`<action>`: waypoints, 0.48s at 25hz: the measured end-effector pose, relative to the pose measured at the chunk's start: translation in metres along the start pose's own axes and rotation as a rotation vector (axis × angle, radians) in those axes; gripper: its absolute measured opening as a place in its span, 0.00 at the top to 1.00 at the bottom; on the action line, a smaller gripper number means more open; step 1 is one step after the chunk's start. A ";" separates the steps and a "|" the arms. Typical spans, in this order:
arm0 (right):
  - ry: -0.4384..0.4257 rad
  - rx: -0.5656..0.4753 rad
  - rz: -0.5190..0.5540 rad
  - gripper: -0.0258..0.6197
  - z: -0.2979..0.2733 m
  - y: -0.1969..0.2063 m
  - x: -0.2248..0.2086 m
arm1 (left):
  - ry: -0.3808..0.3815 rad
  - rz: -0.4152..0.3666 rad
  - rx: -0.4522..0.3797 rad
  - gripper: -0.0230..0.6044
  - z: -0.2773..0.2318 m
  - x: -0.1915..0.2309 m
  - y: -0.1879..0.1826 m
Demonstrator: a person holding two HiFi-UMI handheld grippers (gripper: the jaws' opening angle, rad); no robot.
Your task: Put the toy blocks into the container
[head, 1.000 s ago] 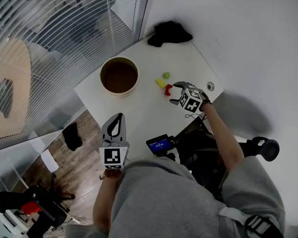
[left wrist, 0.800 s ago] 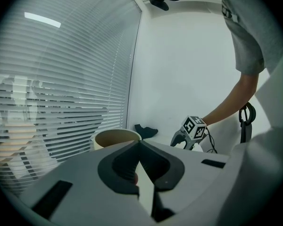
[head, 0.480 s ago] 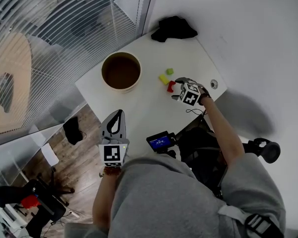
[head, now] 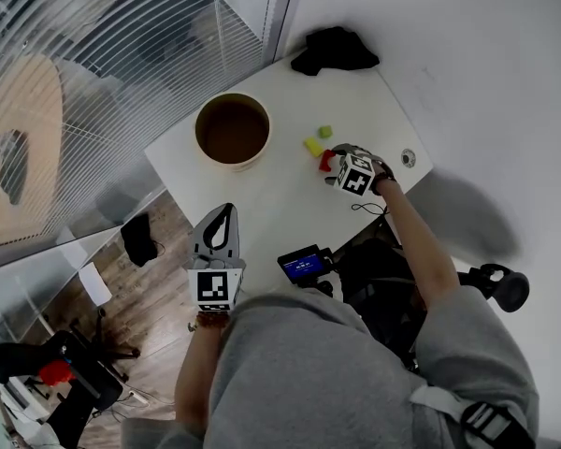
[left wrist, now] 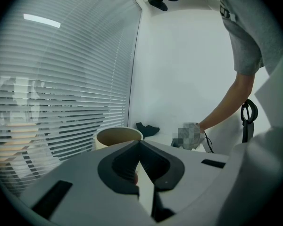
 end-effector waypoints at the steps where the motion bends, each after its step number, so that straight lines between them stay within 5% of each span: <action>1: -0.001 0.006 0.000 0.41 -0.001 0.000 -0.001 | 0.000 0.000 0.001 0.95 0.000 0.000 0.000; 12: 0.030 0.016 -0.006 0.41 -0.009 -0.002 -0.013 | -0.007 -0.003 0.015 0.95 -0.001 0.002 0.002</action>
Point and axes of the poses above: the fingertips, and each gripper's own axes: z backward along the fingers, x to its left, y out of its underside, the point moved 2 cm from there along z, backward along the fingers, and after that the axes turned 11 degrees about x, right-handed, at the moved point
